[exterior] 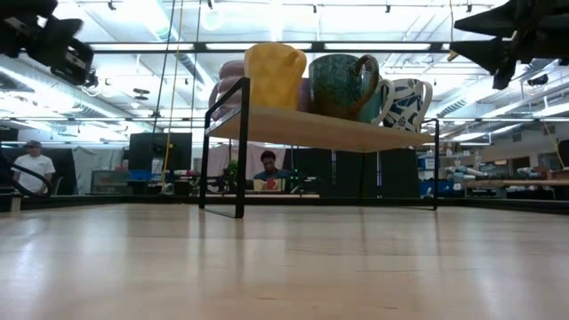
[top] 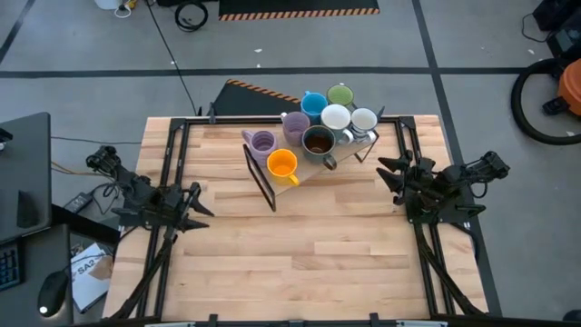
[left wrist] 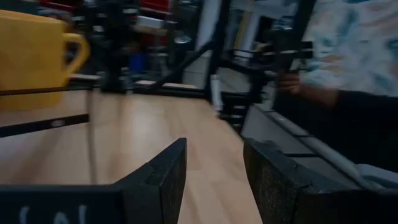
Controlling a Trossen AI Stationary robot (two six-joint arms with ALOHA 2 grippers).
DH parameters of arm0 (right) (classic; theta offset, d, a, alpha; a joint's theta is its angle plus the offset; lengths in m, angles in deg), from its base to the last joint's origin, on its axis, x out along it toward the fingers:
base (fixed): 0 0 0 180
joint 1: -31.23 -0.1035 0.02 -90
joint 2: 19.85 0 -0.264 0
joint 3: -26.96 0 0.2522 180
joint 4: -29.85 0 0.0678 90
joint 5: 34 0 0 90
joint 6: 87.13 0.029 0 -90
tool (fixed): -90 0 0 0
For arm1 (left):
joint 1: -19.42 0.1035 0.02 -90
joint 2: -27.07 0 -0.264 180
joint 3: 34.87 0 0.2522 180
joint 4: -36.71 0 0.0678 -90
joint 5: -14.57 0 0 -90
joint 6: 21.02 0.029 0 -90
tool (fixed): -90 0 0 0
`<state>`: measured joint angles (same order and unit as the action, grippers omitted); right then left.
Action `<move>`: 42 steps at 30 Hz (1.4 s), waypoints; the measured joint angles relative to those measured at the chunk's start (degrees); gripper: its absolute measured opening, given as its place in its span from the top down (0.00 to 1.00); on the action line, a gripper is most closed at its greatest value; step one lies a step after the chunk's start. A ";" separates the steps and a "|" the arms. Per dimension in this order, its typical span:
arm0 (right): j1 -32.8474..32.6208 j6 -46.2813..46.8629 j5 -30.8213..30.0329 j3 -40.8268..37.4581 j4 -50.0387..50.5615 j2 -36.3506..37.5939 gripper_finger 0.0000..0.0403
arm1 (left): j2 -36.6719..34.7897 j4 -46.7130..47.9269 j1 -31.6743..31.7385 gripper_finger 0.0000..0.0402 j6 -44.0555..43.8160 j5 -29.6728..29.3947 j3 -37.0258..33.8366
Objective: Place coffee mugs
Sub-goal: Return to Home Position
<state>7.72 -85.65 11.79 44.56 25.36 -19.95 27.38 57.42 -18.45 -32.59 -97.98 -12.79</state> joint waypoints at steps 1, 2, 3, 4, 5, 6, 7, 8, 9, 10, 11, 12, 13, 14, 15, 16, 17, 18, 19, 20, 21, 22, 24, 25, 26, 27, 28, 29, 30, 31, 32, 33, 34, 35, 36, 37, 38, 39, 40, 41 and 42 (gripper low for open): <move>0.00 0.97 -1.05 0.00 -0.18 0.00 0.50 | -0.06 -0.18 -0.01 0.59 0.15 1.06 -0.13; 0.00 2.16 -2.23 0.00 -0.24 0.00 0.50 | -0.17 -0.53 -0.02 0.59 0.44 1.74 -0.16; 0.00 3.41 -3.25 0.00 -0.43 -0.04 0.50 | -0.24 -0.56 -0.02 0.59 0.97 2.10 -0.16; 0.00 4.47 -3.98 0.00 -0.68 -0.07 0.50 | -0.17 -0.60 -0.02 0.59 1.57 2.24 -0.16; 0.00 4.89 -4.32 0.02 -0.84 -0.11 0.50 | -0.03 -0.61 -0.02 0.59 1.72 2.18 -0.20; 0.00 4.84 -4.28 0.02 -0.73 -0.15 0.50 | 0.05 -0.89 -0.02 0.59 1.77 1.53 -0.20; 0.00 4.82 -4.18 0.02 -0.69 -0.17 0.50 | 0.04 -1.06 -0.02 0.59 1.71 0.38 -0.20; 0.00 4.83 -4.19 0.02 -0.72 -0.17 0.50 | 0.00 -1.14 0.02 0.59 1.10 -0.44 -0.20; 0.00 4.83 -4.19 0.02 -0.75 -0.17 0.50 | 0.01 -1.35 0.06 0.59 -0.29 -1.09 -0.20; 0.00 4.83 -4.19 0.02 -0.71 -0.17 0.50 | 0.02 -1.42 0.05 0.59 -1.83 -1.20 -0.20; 0.00 4.83 -4.18 0.02 -0.72 -0.17 0.50 | 0.02 -1.43 0.04 0.59 -3.60 -1.14 -0.20; 0.00 4.83 -4.19 0.02 -0.74 -0.17 0.50 | 0.04 -1.40 0.03 0.59 -5.82 -1.05 -0.20; 0.00 4.83 -4.19 0.02 -0.72 -0.17 0.50 | 0.04 -1.43 0.02 0.59 -7.92 -1.16 -0.20; 0.00 4.81 -4.17 0.02 -0.73 -0.17 0.50 | 0.04 -1.43 0.03 0.59 -10.03 -1.15 -0.20; 0.00 4.83 -4.18 0.02 -0.74 -0.17 0.50 | 0.02 -1.41 0.04 0.59 -11.47 -1.16 -0.20; 0.00 4.83 -4.17 0.02 -0.72 -0.17 0.50 | 0.02 -1.42 0.04 0.59 -12.35 -1.16 -0.20; 0.00 4.83 -4.17 0.02 -0.74 -0.17 0.50 | 0.04 -1.41 0.04 0.59 -13.00 -1.15 -0.20; 0.00 4.83 -4.17 0.02 -0.74 -0.17 0.50 | 0.04 -1.39 0.04 0.59 -13.21 -1.15 -0.20; 0.00 4.82 -4.16 0.02 -0.71 -0.17 0.50 | 0.04 -1.41 0.04 0.59 -13.27 -1.15 -0.20; 0.00 4.81 -4.17 0.02 -0.73 -0.17 0.50 | 0.04 -1.41 0.04 0.59 -13.27 -1.15 -0.20; 0.00 4.81 -4.17 0.02 -0.71 -0.17 0.50 | 0.04 -1.41 0.04 0.59 -13.27 -1.15 -0.20; 0.00 4.83 -4.17 0.02 -0.73 -0.17 0.50 | 0.04 -1.39 0.04 0.59 -13.27 -1.15 -0.20; 0.00 4.83 -4.14 0.02 -0.74 -0.17 0.50 | 0.04 -1.39 0.04 0.59 -13.27 -1.15 -0.20; 0.00 4.83 -4.14 0.02 -0.71 -0.19 0.50 | 0.04 -1.39 0.04 0.59 -13.27 -1.15 -0.20; 0.00 4.81 -4.14 0.02 -0.72 -0.20 0.50 | 0.04 -1.41 0.04 0.59 -13.27 -1.15 -0.20; 0.00 4.82 -4.14 0.02 -0.72 -0.20 0.50 | 0.04 -1.39 0.04 0.59 -13.27 -1.15 -0.20; 0.00 4.81 -4.14 0.02 -0.71 -0.20 0.50 | 0.04 -1.39 0.04 0.59 -13.27 -1.16 -0.20; 0.00 4.81 -4.14 0.02 -0.73 -0.20 0.50 | 0.04 -1.39 0.04 0.59 -13.27 -1.15 -0.20; 0.00 4.81 -4.14 0.02 -0.71 -0.20 0.50 | 0.04 -1.39 0.04 0.59 -13.27 -1.15 -0.20; 0.00 4.81 -4.12 0.02 -0.73 -0.20 0.50 | 0.04 -1.39 0.04 0.59 -13.25 -1.15 -0.20; 0.00 4.81 -4.12 0.02 -0.71 -0.20 0.50 | 0.04 -1.39 0.04 0.59 -13.25 -1.15 -0.20; 0.00 4.82 -4.12 0.02 -0.73 -0.20 0.50 | 0.04 -1.39 0.04 0.59 -13.26 -1.15 -0.20; 0.00 4.81 -4.12 0.02 -0.73 -0.20 0.50 | 0.04 -1.38 0.04 0.59 -13.25 -1.15 -0.20; 0.00 4.81 -4.12 0.02 -0.71 -0.20 0.50 | 0.04 -1.38 0.04 0.59 -13.25 -1.15 -0.20; 0.00 4.81 -4.12 0.02 -0.71 -0.20 0.50 | 0.04 -1.39 0.04 0.59 -13.25 -1.15 -0.20; 0.00 4.81 -4.10 0.02 -0.73 -0.20 0.50 | 0.04 -1.39 0.04 0.59 -13.25 -1.15 -0.20; 0.00 4.81 -4.10 0.02 -0.71 -0.20 0.50 | 0.04 -1.39 0.04 0.59 -13.25 -1.15 -0.20; 0.00 4.82 -4.10 0.02 -0.71 -0.20 0.50 | 0.04 -1.39 0.04 0.59 -13.25 -1.15 -0.20; 0.00 4.81 -4.10 0.02 -0.71 -0.20 0.50 | 0.04 -1.39 0.04 0.59 -13.25 -1.15 -0.20; 0.00 4.81 -4.08 0.02 -0.71 -0.20 0.50 | 0.04 -1.39 0.04 0.59 -13.25 -1.15 -0.20; 0.00 4.81 -4.08 0.02 -0.71 -0.20 0.50 | 0.04 -1.39 0.04 0.59 -13.25 -1.15 -0.20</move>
<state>7.72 -80.84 7.71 44.58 24.65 -20.15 27.43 56.03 -18.40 -45.84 -99.13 -12.99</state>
